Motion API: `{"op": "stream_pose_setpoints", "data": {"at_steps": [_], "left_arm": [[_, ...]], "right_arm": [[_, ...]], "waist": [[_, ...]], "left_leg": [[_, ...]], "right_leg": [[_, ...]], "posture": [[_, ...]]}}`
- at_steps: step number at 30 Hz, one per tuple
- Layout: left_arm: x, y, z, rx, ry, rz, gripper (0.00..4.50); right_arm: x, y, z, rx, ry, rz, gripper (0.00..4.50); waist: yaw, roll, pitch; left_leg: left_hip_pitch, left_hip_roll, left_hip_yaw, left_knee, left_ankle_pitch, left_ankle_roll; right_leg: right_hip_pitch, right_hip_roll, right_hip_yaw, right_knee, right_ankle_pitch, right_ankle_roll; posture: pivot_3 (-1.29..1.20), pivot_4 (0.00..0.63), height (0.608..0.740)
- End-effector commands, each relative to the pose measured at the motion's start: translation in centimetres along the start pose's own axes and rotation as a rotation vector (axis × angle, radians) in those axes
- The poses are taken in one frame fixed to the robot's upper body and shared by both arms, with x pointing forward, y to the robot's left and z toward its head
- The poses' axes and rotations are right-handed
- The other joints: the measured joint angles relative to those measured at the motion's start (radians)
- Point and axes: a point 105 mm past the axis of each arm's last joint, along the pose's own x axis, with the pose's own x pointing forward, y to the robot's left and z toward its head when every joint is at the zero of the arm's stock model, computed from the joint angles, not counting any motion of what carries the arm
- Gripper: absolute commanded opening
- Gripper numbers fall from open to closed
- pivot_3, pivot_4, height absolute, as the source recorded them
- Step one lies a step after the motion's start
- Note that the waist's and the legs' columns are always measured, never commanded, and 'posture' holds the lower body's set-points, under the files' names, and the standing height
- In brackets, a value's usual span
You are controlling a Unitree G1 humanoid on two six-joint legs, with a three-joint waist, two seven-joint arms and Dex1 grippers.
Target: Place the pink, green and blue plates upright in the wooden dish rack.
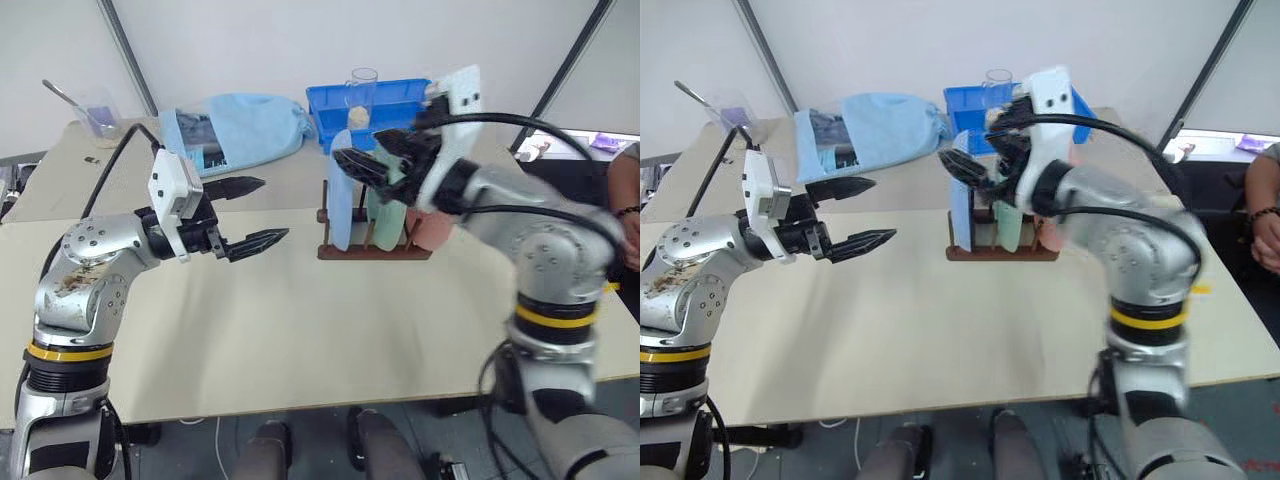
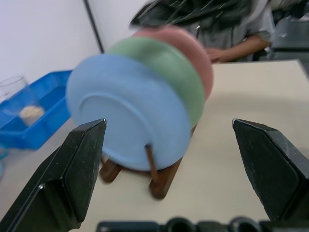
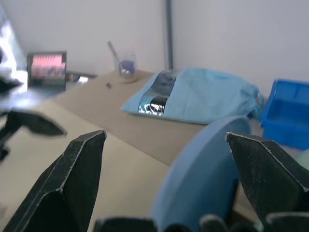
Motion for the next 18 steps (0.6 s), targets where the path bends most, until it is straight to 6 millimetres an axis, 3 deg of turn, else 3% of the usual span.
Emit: {"op": "stream_pose_setpoints", "data": {"at_steps": [1,5,10,14,18], "left_arm": [[-1.2,0.8,-0.8,0.082,0.131,0.071,4.50],[-4.0,1.5,-2.9,0.123,0.310,0.150,4.50],[-7.7,1.5,-3.9,0.072,0.399,0.212,4.50],[-9.2,0.8,-4.3,0.041,0.427,0.240,4.50],[-9.5,0.3,-4.3,0.008,0.403,0.250,4.50]], "right_arm": [[-2.8,-0.3,1.1,-0.197,0.013,0.095,4.46],[-7.2,-1.9,0.2,-0.381,0.185,0.173,4.46],[-11.4,-4.2,-1.6,-0.494,0.403,0.219,4.46],[-12.6,-5.5,-2.6,-0.507,0.459,0.230,4.46],[-12.3,-6.3,-3.3,-0.517,0.466,0.233,4.46]], "waist": [[0.000,0.000,0.000],[-0.002,0.000,0.000],[-0.003,-0.001,0.001],[-0.003,-0.001,0.001],[-0.003,-0.001,0.001]], "left_leg": [[0.000,0.000,0.000,0.000,0.000,0.000],[0.000,0.000,0.002,0.000,-0.001,0.001],[0.001,0.002,0.004,-0.001,-0.001,0.001],[0.003,0.006,0.008,0.000,-0.001,0.001],[0.004,0.018,0.027,0.001,-0.002,0.000]], "right_leg": [[0.000,0.000,0.000,0.000,0.000,0.000],[-0.001,0.000,0.001,-0.001,-0.001,-0.002],[-0.002,0.000,0.001,0.001,-0.006,-0.009],[-0.001,-0.001,0.001,0.001,-0.006,-0.009],[-0.002,0.000,-0.002,0.001,-0.006,-0.009]], "posture": [[0.00,0.150,0.740],[0.00,0.150,0.740],[0.00,0.150,0.740],[0.00,0.150,0.740],[0.00,0.150,0.740]]}}
